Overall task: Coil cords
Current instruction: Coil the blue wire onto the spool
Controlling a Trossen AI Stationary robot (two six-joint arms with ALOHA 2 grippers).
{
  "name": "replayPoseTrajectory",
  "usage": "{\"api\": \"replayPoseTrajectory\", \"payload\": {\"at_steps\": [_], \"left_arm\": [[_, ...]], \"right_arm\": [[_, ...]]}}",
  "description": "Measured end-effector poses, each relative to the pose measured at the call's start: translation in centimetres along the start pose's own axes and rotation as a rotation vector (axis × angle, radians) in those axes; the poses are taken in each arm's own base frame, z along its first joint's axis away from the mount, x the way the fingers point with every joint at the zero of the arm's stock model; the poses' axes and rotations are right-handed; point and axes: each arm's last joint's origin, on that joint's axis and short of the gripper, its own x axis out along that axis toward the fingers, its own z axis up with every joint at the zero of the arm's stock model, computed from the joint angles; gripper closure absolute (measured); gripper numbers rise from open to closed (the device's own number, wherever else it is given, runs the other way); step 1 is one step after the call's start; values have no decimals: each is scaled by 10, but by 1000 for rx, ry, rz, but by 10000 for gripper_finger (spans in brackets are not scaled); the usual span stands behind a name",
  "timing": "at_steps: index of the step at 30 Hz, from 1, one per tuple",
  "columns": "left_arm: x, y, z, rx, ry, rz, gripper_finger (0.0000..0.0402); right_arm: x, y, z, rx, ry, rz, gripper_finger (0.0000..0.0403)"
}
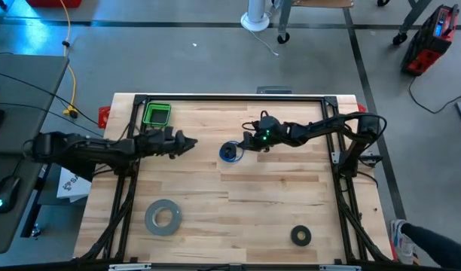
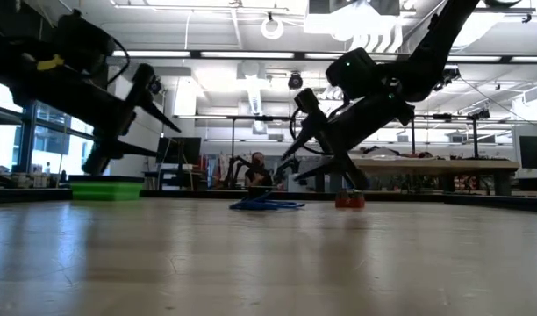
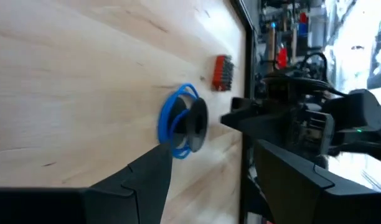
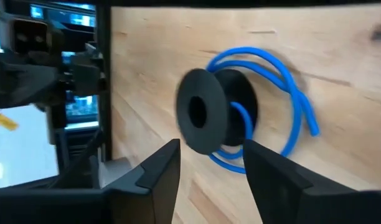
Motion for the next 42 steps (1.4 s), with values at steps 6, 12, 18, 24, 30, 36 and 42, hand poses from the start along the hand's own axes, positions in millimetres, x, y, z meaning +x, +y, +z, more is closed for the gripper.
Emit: {"api": "replayPoseTrajectory", "payload": {"at_steps": [6,12,18,24,30,36,42], "left_arm": [[28,-11,0,38,78,8,183],[65,-23,-2,90,150,54,183],[93,-25,-3,113,218,92,183],[95,-16,-2,98,245,128,183],[93,-9,-3,95,250,158,183],[94,-8,-2,95,224,173,183],[95,-3,-4,82,207,210,183]], "right_arm": [[0,2,1,-15,-41,13,238],[4,1,1,-1,-42,8,238],[25,14,4,-43,-28,24,238],[29,19,12,-90,-41,1,238],[29,16,12,-104,-21,-30,238],[29,12,10,-114,-25,-82,238],[29,12,11,-118,-47,-87,238]]}}
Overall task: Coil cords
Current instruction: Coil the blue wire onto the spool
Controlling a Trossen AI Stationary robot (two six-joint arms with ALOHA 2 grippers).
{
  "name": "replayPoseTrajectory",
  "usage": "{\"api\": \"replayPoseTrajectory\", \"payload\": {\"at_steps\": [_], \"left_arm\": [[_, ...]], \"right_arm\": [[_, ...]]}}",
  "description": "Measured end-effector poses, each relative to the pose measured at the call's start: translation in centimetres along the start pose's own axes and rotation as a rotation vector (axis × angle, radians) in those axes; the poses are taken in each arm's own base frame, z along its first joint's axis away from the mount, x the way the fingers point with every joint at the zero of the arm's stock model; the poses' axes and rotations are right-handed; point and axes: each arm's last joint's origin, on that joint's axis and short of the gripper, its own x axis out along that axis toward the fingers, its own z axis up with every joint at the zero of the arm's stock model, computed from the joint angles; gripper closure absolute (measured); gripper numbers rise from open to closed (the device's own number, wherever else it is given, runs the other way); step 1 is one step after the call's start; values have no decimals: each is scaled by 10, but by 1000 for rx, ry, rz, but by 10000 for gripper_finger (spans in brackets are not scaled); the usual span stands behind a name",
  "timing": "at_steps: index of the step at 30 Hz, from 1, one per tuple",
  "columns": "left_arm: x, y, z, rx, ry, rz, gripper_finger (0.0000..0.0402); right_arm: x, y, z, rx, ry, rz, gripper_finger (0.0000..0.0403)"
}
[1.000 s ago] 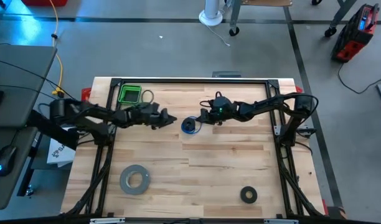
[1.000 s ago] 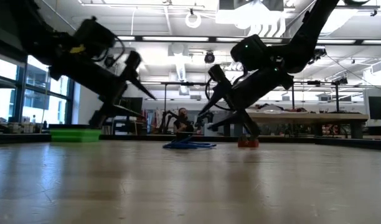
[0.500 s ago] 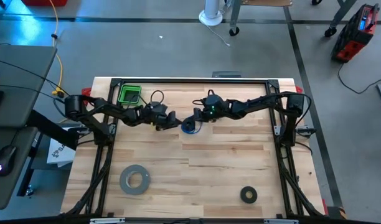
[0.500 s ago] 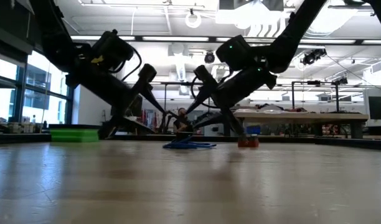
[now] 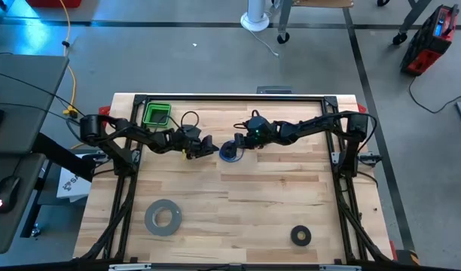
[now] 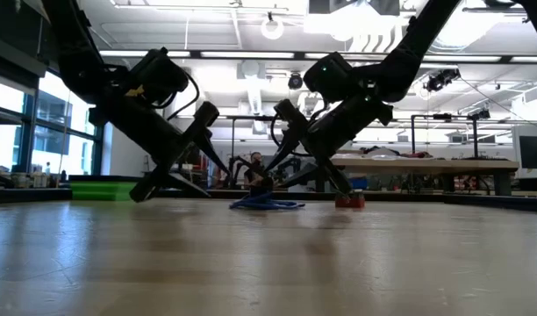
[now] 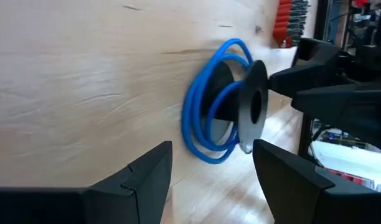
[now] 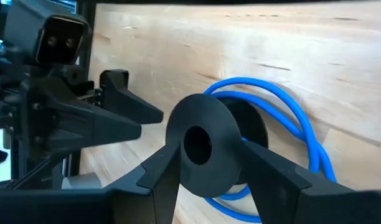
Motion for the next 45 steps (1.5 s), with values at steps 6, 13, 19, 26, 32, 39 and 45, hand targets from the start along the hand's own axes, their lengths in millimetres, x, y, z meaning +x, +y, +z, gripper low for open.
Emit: {"api": "replayPoseTrajectory", "payload": {"at_steps": [6,13,19,26,32,39,45], "left_arm": [[0,-1,1,10,-8,-14,183],[0,-1,3,-9,-28,-9,183],[1,-2,-1,-24,-40,-4,183],[13,-13,-2,-5,-37,-11,183],[30,-15,-1,0,-3,2,183],[33,-16,-1,3,21,-6,183],[33,-17,0,10,18,-23,183]], "right_arm": [[-1,6,8,-14,-7,81,238],[-1,1,9,-4,13,-27,238],[0,3,4,-11,12,-44,238],[3,4,-2,-5,24,-50,238],[5,7,-4,-12,20,-17,238],[5,8,-7,-9,45,-7,281],[7,14,-15,-56,41,3,391]]}}
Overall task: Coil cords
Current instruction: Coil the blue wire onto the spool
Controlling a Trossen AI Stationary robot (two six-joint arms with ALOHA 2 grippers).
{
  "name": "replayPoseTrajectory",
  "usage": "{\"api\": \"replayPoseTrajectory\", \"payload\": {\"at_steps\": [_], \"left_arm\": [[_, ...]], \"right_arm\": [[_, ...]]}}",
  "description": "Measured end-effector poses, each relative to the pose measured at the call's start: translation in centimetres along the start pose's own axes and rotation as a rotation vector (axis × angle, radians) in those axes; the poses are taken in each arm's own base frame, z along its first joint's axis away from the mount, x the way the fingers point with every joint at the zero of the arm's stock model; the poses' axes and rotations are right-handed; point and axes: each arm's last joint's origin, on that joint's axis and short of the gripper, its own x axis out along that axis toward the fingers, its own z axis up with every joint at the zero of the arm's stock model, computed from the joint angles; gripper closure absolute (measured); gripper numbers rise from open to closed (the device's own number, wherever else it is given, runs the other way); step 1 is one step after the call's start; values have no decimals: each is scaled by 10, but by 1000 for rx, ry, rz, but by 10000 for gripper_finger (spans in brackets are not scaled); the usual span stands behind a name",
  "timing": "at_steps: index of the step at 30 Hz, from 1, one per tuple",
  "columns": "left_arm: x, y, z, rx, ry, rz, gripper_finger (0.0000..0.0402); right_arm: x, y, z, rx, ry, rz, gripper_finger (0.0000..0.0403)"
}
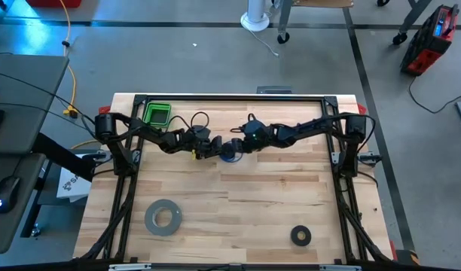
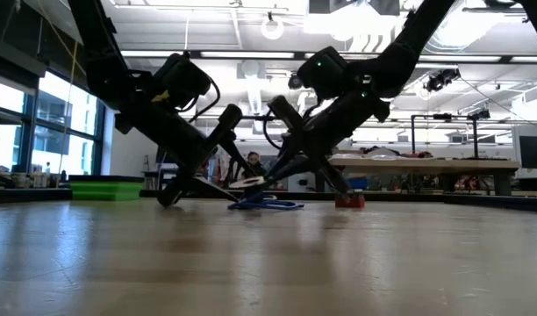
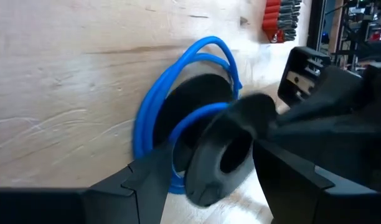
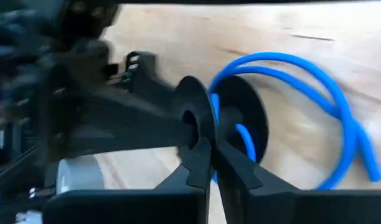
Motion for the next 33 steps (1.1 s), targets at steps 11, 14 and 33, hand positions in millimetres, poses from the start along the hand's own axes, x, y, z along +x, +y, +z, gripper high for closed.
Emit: {"api": "replayPoseTrajectory", "payload": {"at_steps": [11,14,33], "left_arm": [[-15,-14,19,68,132,-144,183],[-32,-24,31,118,112,-190,183],[-157,-101,56,358,-288,-686,183]], "right_arm": [[-9,9,-1,-55,42,42,400],[-23,19,4,-106,9,67,402],[-128,97,20,-317,-98,598,403]]}}
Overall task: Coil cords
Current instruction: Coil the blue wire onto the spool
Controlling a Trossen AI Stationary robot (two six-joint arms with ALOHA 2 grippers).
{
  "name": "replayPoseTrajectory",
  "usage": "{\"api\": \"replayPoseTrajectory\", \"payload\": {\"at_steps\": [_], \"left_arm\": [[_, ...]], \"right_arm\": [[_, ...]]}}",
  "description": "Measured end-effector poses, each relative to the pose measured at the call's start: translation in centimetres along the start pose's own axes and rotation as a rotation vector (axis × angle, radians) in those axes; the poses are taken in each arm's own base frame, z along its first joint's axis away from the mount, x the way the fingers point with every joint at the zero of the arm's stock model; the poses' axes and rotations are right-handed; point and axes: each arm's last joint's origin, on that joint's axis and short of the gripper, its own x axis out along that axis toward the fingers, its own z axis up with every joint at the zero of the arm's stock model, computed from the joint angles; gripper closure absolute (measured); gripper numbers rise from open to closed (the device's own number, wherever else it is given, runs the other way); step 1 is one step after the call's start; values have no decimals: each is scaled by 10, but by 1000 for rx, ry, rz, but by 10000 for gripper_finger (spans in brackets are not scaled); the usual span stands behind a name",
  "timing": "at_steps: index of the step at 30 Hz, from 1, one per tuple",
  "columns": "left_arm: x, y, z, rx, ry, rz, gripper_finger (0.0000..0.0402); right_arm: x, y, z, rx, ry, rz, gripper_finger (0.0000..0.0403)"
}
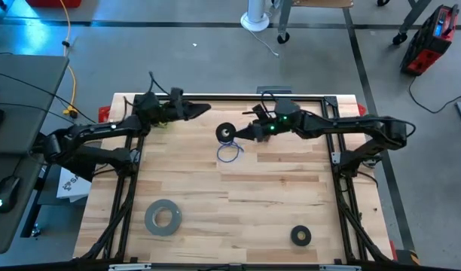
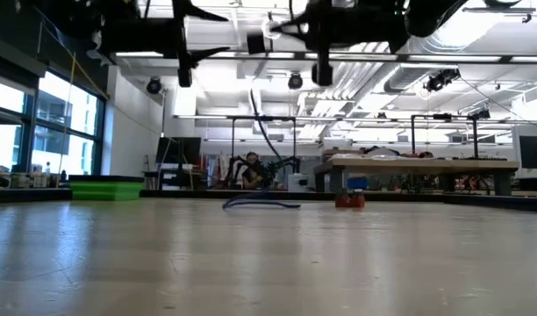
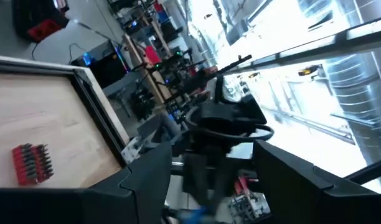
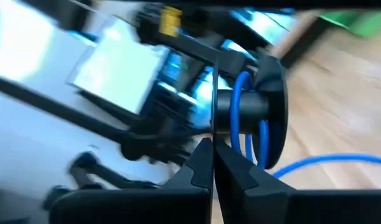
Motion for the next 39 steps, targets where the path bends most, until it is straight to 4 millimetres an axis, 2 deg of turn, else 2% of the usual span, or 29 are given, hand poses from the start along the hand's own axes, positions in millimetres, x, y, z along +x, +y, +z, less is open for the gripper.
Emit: {"api": "replayPoseTrajectory", "payload": {"at_steps": [3,6,12,16,20,24,28,34,39], "left_arm": [[0,-1,0,3,-22,5,183],[2,0,-2,-2,-25,12,183],[9,4,-13,-74,88,-27,183],[16,-4,-20,-112,144,-136,183],[25,-17,-24,-97,215,-212,183],[32,-21,-32,-48,303,-236,183],[34,-15,-33,-24,306,-200,183],[33,-3,-35,-30,344,-105,183],[33,0,-37,-32,389,-86,183]], "right_arm": [[-2,20,8,-63,-138,119,403],[-6,31,17,-51,-226,240,403],[-9,43,18,-67,-157,417,403],[-9,47,16,-74,-150,453,403],[-8,51,11,-3,-89,480,403],[-5,55,0,113,109,527,403],[2,60,-24,291,413,506,403],[12,55,-75,553,815,262,403],[5,44,-115,707,1103,25,403]]}}
